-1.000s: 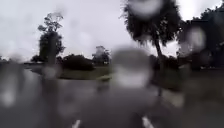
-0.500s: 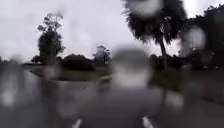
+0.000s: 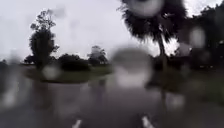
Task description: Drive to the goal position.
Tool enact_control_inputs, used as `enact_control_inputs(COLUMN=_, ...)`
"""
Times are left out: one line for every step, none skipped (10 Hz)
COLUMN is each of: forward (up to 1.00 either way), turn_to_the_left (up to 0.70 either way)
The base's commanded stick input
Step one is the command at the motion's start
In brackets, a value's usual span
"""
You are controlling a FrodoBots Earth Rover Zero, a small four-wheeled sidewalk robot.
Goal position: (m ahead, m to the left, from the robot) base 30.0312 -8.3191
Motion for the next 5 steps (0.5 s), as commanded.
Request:
enact_control_inputs(forward=0.85, turn_to_the_left=0.0)
enact_control_inputs(forward=0.85, turn_to_the_left=0.0)
enact_control_inputs(forward=0.85, turn_to_the_left=0.0)
enact_control_inputs(forward=0.85, turn_to_the_left=0.0)
enact_control_inputs(forward=0.85, turn_to_the_left=0.0)
